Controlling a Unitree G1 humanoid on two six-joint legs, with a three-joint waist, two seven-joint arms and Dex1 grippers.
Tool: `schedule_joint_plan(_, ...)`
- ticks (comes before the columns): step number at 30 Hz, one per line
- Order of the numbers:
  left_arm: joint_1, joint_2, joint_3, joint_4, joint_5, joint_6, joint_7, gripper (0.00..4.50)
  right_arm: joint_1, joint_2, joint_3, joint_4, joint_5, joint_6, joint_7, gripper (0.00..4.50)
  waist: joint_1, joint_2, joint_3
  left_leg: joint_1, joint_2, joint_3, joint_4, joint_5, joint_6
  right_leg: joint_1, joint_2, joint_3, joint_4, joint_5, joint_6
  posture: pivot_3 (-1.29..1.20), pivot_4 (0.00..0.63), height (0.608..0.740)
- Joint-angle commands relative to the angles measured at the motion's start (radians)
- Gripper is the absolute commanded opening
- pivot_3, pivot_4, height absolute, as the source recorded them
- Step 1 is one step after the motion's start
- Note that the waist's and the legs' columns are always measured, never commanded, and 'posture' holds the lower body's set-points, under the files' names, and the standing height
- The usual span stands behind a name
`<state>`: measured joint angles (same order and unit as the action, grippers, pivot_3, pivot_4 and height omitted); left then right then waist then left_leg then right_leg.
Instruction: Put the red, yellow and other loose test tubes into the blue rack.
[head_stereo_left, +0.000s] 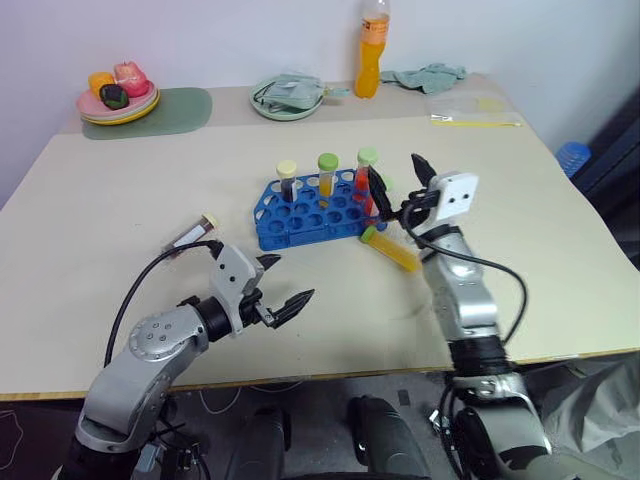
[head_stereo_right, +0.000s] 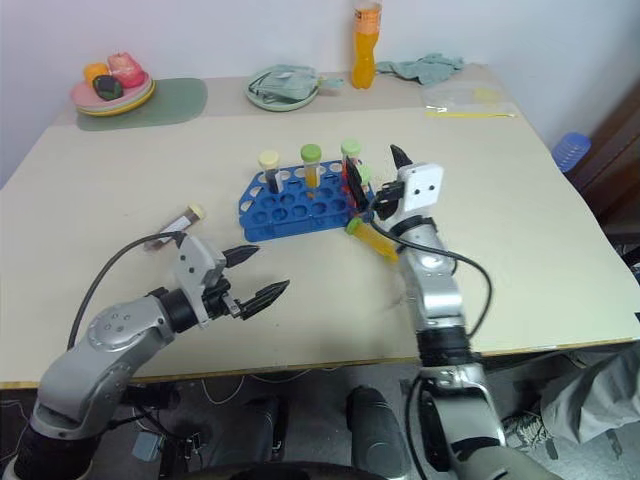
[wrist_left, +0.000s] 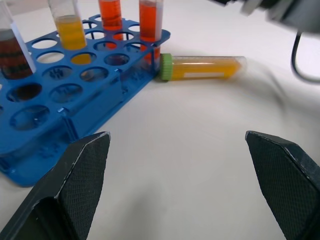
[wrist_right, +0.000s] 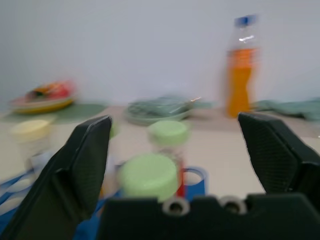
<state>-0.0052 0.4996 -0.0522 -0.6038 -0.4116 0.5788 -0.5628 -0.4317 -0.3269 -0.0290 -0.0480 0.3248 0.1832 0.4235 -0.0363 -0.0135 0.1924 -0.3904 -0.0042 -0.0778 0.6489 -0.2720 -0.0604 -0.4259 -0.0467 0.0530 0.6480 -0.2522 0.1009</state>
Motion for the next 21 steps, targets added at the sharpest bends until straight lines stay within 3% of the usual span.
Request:
schedule_joint_plan(1,-0.003,-0.007,-0.007,0.003,0.014,-0.041,-0.003,4.5,0.037,-0.119,-0.004,-0.18,0.12,0.242,0.117,4.43,0.0,0.0,0.0,0.0,0.0,0.0,0.0,0.0,0.0,0.0,0.0,0.0,0.0,0.0,0.0,0.0,0.15,0.74)
schedule_joint_plan(6,-0.018,-0.016,-0.025,0.04,0.023,-0.064,-0.014,4.5,-0.047,-0.445,0.076,-0.279,0.141,0.592,0.288,4.43,-0.005,0.001,0.0,0.001,0.0,0.0,0.001,0.0,0.0,0.001,0.0,0.0,0.0,0.0,0.0,0.0,0.15,0.74)
schedule_joint_plan(8,-0.027,-0.022,-0.036,0.057,0.028,-0.074,-0.018,4.5,-0.125,-0.491,0.121,-0.26,0.141,0.692,0.312,4.43,-0.01,0.001,0.0,0.001,0.0,0.001,0.001,0.0,0.0,0.001,0.001,0.0,0.0,0.0,0.0,0.0,0.15,0.74)
schedule_joint_plan(12,-0.039,-0.031,-0.069,0.085,0.047,-0.109,-0.038,4.5,-0.351,-0.454,0.235,-0.15,0.15,0.931,0.337,4.43,-0.007,0.001,0.0,0.001,0.001,0.0,0.001,0.0,0.0,0.001,0.002,0.0,0.0,0.0,-0.001,0.0,0.15,0.74)
schedule_joint_plan(17,-0.018,-0.021,-0.102,0.093,0.055,-0.157,-0.083,4.5,-0.632,-0.402,0.487,0.085,0.04,1.067,0.398,4.43,-0.005,0.001,0.0,0.0,0.0,0.0,0.001,0.0,0.0,0.001,0.0,-0.001,-0.001,0.0,-0.001,0.0,0.15,0.74)
schedule_joint_plan(21,-0.001,-0.029,-0.099,0.08,0.069,-0.174,-0.073,4.5,-0.74,-0.374,0.615,0.235,-0.028,1.078,0.453,4.43,0.004,0.001,0.0,-0.001,0.0,0.0,0.001,0.0,0.001,0.0,0.0,-0.001,-0.001,0.0,-0.001,0.0,0.15,0.74)
